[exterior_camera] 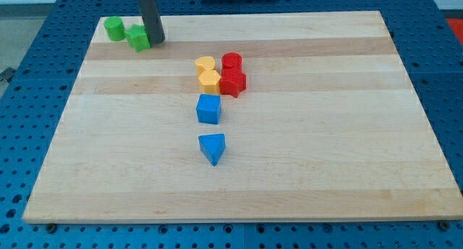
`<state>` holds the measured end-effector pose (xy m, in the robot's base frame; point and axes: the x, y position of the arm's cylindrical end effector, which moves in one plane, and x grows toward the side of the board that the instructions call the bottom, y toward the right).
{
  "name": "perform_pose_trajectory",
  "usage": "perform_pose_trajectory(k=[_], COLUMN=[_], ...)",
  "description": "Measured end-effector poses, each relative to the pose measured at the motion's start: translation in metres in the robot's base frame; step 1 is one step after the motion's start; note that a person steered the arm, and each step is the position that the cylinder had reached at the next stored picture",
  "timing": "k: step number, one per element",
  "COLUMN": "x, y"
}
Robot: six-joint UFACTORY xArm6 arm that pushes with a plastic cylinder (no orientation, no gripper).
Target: Place green star to the right of green circle
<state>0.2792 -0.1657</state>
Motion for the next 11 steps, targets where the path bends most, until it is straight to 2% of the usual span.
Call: perform_pose_trajectory(k=[1, 3, 5, 6, 7, 9, 11], x=[0.033, 0.026, 0.01, 0.036, 0.044, -0.005, -0.014], y=[-0.007, -0.056, -0.059, -0.05, -0.033, -0.04, -0.046])
